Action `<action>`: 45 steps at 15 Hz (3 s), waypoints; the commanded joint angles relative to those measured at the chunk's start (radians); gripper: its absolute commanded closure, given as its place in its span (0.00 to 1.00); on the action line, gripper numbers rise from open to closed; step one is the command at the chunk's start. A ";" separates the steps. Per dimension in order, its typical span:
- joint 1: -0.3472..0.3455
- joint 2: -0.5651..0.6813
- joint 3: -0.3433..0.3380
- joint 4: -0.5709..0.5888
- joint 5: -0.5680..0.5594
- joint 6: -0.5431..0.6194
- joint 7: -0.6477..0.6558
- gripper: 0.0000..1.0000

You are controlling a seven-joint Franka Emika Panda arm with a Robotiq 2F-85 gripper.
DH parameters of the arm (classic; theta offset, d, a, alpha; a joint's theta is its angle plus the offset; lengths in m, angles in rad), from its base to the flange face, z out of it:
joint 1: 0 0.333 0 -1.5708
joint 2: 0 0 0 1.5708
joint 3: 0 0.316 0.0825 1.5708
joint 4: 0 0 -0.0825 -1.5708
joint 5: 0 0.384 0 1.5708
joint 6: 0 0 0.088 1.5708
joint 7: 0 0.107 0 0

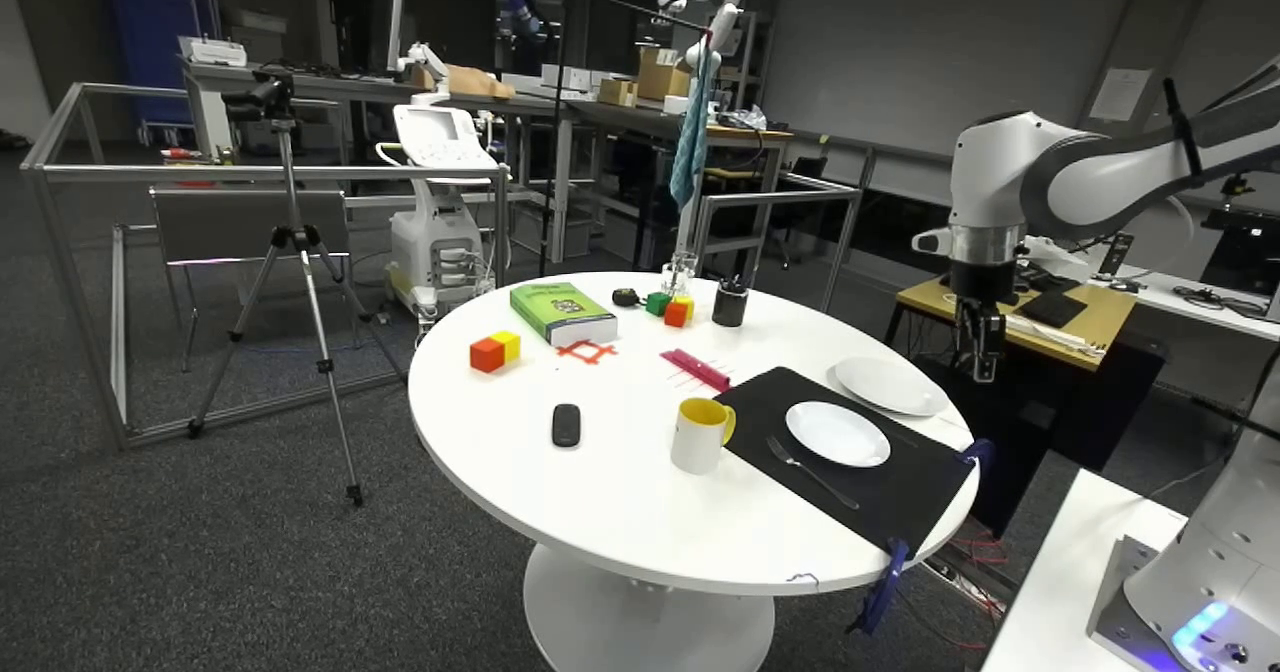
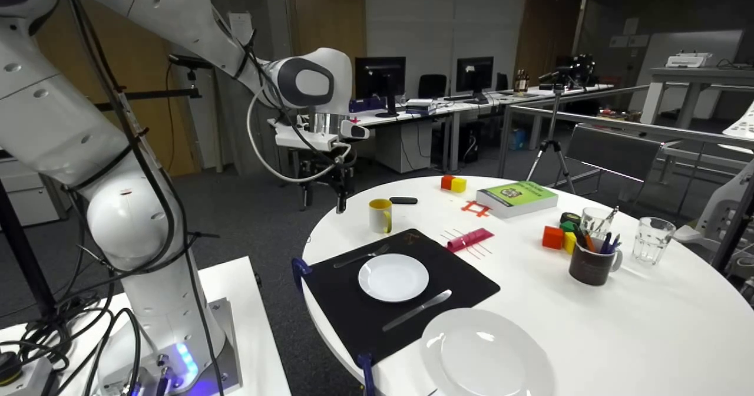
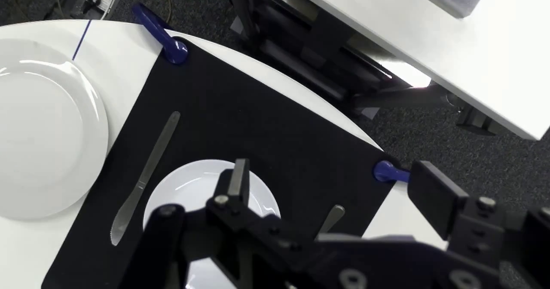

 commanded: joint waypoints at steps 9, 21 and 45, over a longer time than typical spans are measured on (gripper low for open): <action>0.010 -0.016 0.013 -0.055 -0.054 0.101 -0.017 0.00; -0.008 0.101 0.051 -0.139 -0.113 0.509 0.094 0.00; -0.083 0.307 0.262 -0.095 -0.728 0.614 0.941 0.00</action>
